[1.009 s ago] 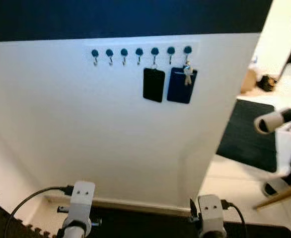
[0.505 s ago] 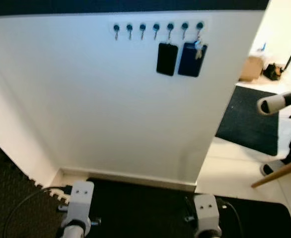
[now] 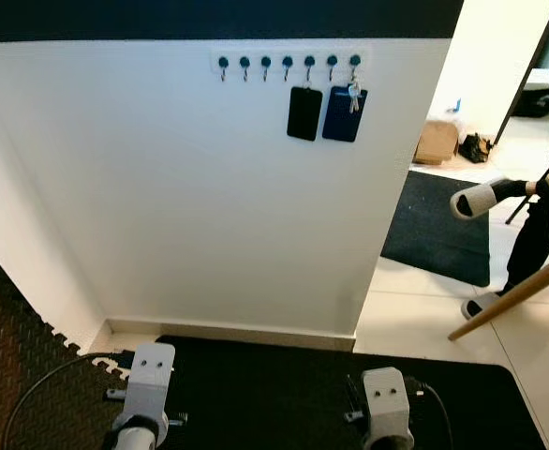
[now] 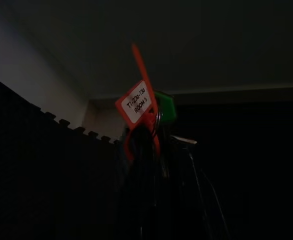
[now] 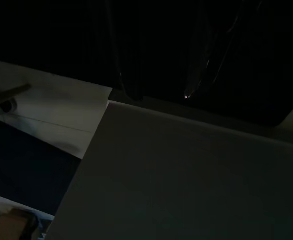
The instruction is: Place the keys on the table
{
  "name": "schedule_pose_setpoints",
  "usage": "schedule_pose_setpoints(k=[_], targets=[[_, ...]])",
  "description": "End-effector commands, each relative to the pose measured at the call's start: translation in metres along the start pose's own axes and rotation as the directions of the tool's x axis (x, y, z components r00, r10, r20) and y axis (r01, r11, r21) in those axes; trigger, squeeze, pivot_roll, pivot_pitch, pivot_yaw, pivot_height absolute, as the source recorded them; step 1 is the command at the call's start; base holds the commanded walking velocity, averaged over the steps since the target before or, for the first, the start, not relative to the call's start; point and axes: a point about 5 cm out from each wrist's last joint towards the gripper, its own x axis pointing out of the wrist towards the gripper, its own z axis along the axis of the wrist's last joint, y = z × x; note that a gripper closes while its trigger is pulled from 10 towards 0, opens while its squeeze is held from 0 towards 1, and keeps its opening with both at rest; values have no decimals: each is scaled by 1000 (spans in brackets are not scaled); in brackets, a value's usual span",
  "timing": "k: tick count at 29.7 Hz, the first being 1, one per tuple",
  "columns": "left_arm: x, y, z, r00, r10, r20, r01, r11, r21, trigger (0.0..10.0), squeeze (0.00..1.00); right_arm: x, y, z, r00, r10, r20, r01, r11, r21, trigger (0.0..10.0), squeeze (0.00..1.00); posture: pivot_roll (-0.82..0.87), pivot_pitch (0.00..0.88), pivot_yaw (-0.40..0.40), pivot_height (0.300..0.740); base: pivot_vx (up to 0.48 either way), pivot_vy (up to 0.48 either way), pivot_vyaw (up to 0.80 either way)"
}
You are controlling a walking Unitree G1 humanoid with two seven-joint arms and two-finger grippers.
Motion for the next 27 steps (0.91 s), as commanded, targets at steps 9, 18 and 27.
schedule_pose_setpoints(k=[9, 18, 27], targets=[[-1, -3, -6, 1000, -6, -25, 6, 1000, 4, 10000, 0, -3, -1, -6, 1000, 0, -25, 0, 1000, 8, 10000, 0, 165, 154, 43, 740, 0, 0, -135], [0, -3, -6, 1000, -6, -25, 7, 1000, 4, 10000, 0, -3, -1, -6, 1000, 1, -26, 0, 1000, 12, 10000, 0, 163, 151, 42, 740, 0, 0, -782], [0, -2, -6, 1000, -5, -24, 5, 1000, 3, 10000, 0, -2, -1, -6, 1000, 1, -24, -1, 1000, 12, 10000, 0, 164, 156, 43, 740, 0, 0, -788]])
